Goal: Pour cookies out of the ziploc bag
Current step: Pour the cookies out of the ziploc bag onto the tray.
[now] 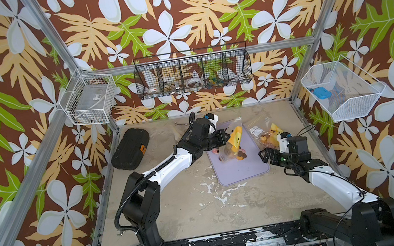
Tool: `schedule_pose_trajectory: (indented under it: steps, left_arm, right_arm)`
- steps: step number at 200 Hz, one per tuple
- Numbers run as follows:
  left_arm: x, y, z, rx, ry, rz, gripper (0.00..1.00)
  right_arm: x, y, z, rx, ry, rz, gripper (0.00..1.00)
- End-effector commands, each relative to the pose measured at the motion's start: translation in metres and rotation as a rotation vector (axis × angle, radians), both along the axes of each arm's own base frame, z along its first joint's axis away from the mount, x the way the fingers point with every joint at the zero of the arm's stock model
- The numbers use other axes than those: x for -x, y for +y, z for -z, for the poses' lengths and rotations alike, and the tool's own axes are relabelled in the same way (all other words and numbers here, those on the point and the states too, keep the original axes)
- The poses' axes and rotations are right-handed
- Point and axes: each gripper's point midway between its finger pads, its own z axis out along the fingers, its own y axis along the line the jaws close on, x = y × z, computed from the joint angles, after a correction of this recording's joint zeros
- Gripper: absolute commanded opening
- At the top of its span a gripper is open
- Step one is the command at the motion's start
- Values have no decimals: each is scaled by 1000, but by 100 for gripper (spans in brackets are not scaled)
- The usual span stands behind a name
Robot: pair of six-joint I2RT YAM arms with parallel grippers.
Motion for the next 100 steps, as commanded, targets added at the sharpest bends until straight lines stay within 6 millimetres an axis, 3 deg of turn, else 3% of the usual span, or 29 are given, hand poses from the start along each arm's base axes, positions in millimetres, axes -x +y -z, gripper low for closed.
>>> schedule_pose_trajectory:
  steps: [1,22,47,62,81,100]
  left_arm:
    - [-2,0,-6,7,-2,-8,0]
    - [-6,-5,-34,25,-46,13,0]
    - [-13,-10,-84,40,-118,23,0]
    - [-14,-9,-101,48,-146,18,0]
    - [-14,-7,-97,51,-146,9,0]
    - [-10,-6,-70,63,-125,7,0]
  right_arm:
    - [-3,-1,-3,7,-18,1,100]
    - [-4,0,-3,1,-17,2,100]
    - [-6,0,-6,-2,-27,1,100]
    - [-7,0,-9,-2,-35,3,100]
    - [-6,-1,-8,1,-30,4,100]
    - [-4,0,-6,3,-27,2,100]
